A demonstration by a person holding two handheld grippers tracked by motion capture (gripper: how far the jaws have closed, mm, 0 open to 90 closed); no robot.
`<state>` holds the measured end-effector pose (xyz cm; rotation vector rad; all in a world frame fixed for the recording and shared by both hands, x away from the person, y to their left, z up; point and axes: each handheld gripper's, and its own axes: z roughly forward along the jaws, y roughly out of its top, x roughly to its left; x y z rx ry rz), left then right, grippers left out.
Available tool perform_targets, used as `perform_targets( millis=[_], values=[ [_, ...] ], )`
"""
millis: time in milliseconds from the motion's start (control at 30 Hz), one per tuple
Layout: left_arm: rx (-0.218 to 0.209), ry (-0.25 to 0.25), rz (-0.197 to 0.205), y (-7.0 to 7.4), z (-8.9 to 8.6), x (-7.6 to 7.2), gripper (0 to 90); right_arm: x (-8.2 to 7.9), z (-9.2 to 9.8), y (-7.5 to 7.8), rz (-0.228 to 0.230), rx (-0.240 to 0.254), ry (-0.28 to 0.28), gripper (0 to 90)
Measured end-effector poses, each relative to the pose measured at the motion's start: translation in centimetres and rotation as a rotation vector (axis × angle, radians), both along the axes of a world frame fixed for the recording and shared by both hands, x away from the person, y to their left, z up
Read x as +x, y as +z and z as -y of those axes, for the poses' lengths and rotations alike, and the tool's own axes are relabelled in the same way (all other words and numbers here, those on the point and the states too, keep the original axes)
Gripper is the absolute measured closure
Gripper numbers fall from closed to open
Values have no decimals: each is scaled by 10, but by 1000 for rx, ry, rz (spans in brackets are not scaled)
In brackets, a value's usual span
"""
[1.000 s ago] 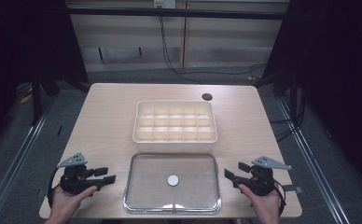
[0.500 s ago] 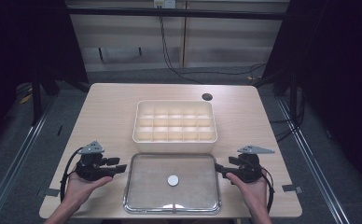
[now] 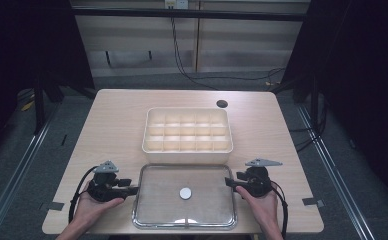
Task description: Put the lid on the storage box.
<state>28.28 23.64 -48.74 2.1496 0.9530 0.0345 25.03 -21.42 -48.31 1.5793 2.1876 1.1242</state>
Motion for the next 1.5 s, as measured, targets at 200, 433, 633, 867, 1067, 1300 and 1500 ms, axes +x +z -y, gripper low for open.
perform_targets(
  millis=[200, 433, 633, 867, 1067, 1300, 1500],
  values=[
    [10, -8, -17, -4, 5, 1, 521, 2, -4, -8, -17, -42, -4, 450],
    [7, -31, -26, -6, 11, 1, 550, 3, -6, -12, -27, -58, -13, 468],
    [14, -59, -24, -6, 15, -1, 594, 2, -11, -14, -21, -64, -7, 471],
    [11, -63, -29, -6, 15, -2, 618, 2, -8, -16, -18, 1, -28, 411],
    [8, -74, -32, -6, 15, -1, 618, 4, 2, -19, -50, 134, -72, 425],
    [1, -61, -37, -7, 15, -2, 617, 4, 15, -24, -105, 292, -123, 482],
    [3, -62, -33, -7, 15, -2, 609, 3, 18, -24, -111, 317, -137, 503]
  ],
)
